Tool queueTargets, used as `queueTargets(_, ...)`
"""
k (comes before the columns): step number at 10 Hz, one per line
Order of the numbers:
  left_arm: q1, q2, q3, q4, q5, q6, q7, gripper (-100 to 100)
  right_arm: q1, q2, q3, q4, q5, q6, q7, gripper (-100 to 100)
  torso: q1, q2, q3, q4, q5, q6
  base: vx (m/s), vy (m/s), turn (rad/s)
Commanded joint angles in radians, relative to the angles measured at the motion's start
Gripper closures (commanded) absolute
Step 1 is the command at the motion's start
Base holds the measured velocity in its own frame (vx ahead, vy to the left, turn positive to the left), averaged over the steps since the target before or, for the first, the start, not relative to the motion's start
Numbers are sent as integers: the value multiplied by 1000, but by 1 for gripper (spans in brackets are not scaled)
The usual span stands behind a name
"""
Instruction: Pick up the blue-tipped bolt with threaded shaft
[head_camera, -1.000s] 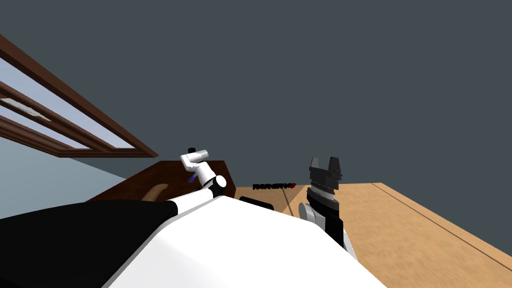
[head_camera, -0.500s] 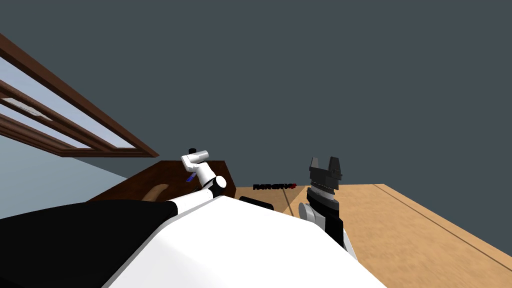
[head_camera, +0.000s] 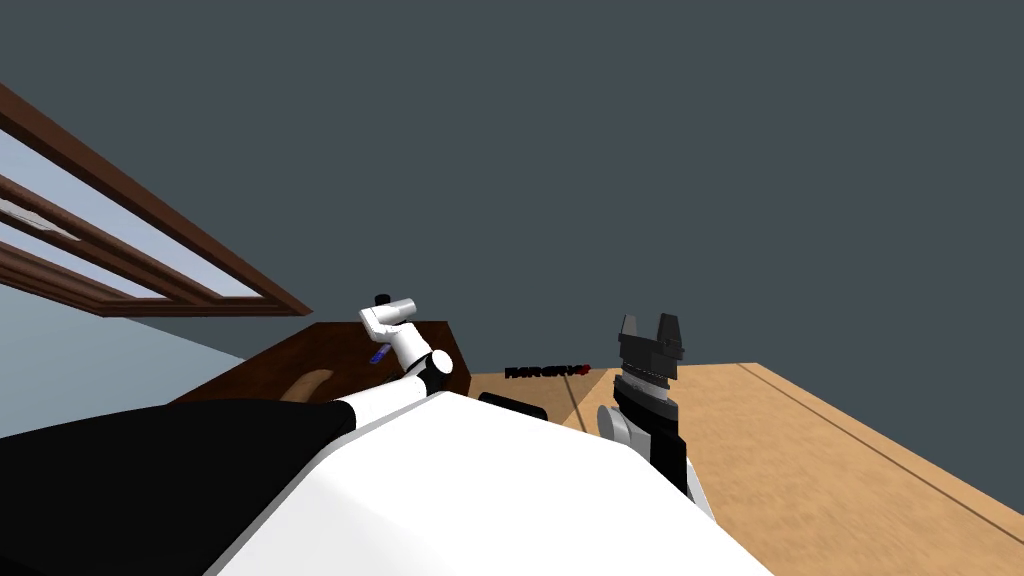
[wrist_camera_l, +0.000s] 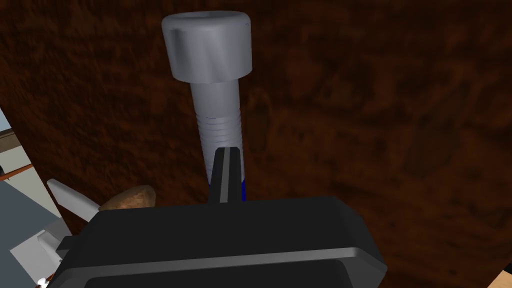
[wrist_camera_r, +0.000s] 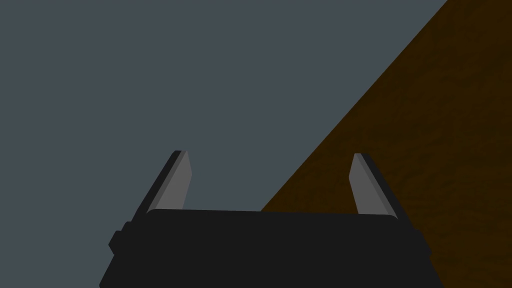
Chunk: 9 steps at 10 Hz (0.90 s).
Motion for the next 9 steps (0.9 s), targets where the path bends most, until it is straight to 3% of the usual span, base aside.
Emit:
queueTargets(1,0,0,0,0,0,0,0,100,0,0,0,0,0,0,0,0,0,0,0,0,0,0,-15,-14,-9)
queueTargets(2,-1,0,0,-1,-1,3,-1,0,0,0,0,0,0,0,0,0,1,-1,0,0,0,0,0,0,0)
queueTargets(3,-17,32,-2,7,6,3,4,-100,0,0,0,0,0,0,0,0,2,-1,-1,0,0,0,5,-16,-30)
queueTargets(6,-45,82,3,19,15,15,14,-100,0,0,0,0,0,0,0,0,0,-3,-2,-1,0,0,14,-33,-29)
queueTargets(9,-86,120,14,29,28,59,4,-100,0,0,0,0,0,0,0,0,-1,-3,-1,-1,0,0,2,-45,34)
